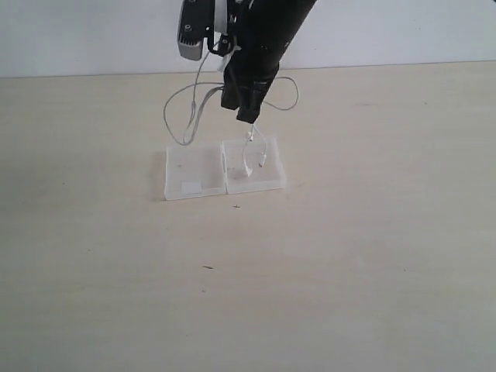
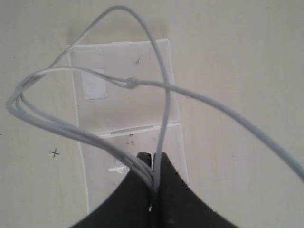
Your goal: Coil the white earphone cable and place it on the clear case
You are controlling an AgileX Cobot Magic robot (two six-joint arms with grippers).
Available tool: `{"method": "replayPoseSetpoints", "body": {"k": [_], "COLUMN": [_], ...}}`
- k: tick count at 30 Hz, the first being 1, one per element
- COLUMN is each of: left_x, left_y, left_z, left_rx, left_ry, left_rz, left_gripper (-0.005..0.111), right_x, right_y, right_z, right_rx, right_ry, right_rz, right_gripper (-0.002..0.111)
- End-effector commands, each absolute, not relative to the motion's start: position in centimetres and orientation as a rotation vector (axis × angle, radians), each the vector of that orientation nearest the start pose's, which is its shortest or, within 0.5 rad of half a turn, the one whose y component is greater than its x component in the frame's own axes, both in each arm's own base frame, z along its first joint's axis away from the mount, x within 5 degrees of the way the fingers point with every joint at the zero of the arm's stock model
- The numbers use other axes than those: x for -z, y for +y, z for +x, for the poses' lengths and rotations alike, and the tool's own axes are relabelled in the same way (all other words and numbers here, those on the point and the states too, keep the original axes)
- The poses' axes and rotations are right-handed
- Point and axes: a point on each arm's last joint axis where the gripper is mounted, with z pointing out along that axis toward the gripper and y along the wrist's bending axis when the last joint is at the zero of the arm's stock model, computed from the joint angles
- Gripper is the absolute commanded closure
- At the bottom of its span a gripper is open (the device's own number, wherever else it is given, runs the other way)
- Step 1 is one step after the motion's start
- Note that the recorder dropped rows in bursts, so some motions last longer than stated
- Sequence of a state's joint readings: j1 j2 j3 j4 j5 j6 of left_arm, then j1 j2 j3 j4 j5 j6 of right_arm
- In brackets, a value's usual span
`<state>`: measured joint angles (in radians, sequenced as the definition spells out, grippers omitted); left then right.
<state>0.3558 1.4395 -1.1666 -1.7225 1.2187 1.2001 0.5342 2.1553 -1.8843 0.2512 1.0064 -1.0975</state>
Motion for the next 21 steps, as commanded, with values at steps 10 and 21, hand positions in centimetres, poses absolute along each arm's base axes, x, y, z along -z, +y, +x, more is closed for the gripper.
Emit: {"method": "replayPoseSetpoints", "body": {"k": [10, 21], "left_x": [-39.2, -39.2], "left_y": [2.0, 2.0], "left_z": [29.4, 29.4], "left_rx": [1.138, 1.138], "left_ry": [1.583, 1.583], "left_rz": [0.197, 0.197], "left_gripper": [0.107, 0.107], "right_x": [-16.5, -14.2], "right_y": [28.3, 28.3], "right_z": [40.9, 41.4], "right_rx": [-0.146, -0.125], "right_ry": [1.902, 1.960], "right_rz": [-1.927, -1.899], "right_gripper": [0.108, 0.108]}}
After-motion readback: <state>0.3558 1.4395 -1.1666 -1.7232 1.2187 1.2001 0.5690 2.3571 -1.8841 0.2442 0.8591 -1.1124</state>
